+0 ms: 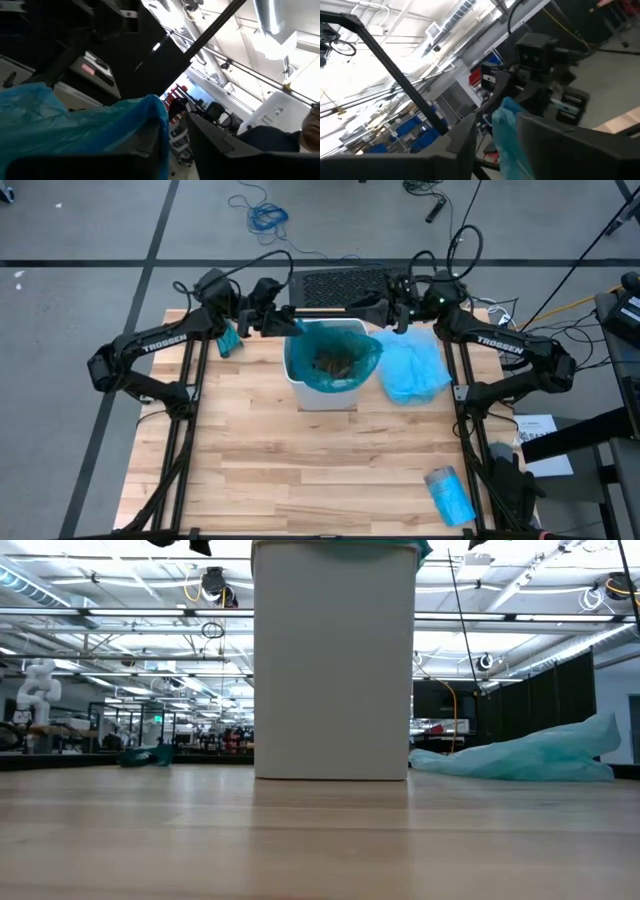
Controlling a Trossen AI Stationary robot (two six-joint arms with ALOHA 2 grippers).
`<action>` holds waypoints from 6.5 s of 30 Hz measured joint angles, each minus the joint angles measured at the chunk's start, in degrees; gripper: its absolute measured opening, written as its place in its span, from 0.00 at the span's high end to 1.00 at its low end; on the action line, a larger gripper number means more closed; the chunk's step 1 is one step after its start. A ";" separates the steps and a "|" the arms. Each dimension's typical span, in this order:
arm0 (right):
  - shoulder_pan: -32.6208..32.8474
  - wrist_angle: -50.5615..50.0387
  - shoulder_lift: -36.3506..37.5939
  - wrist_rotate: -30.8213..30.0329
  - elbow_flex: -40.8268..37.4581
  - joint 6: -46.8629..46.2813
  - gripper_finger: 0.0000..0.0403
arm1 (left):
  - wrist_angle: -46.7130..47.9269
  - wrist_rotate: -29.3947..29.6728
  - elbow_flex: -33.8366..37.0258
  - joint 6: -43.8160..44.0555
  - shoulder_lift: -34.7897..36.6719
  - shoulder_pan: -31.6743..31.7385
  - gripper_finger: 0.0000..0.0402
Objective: Place trash/remove bag and relplace
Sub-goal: Remove the blue trash bag from the white trash bin
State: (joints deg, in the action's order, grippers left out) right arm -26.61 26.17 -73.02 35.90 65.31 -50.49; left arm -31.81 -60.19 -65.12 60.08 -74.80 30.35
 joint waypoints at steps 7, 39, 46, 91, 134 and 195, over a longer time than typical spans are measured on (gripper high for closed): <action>-4.18 -9.15 4.48 0.54 -0.01 4.23 0.62 | 0.78 0.11 0.00 1.00 3.07 0.44 0.68; -2.41 -36.92 19.53 -5.35 -11.10 12.27 0.64 | 30.28 9.73 0.04 -16.70 6.23 0.37 0.68; -2.38 -0.53 25.91 -12.31 -32.56 -11.70 0.64 | 31.43 9.73 0.04 -19.04 6.23 0.37 0.68; 1.70 3.05 25.86 -13.43 -36.77 -14.63 0.68 | 41.06 13.52 0.09 -28.90 9.33 1.30 0.68; 1.75 13.98 25.86 -14.90 -35.26 -13.95 0.68 | 14.81 22.76 0.00 -23.18 3.30 3.74 0.68; -0.66 0.60 19.57 -7.21 -32.05 -13.92 0.68 | 59.43 27.04 0.04 -33.07 16.54 5.12 0.68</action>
State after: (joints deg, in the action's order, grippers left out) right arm -27.27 26.77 -53.44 28.69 33.26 -64.41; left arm 27.62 -33.15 -65.08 27.01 -58.26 35.46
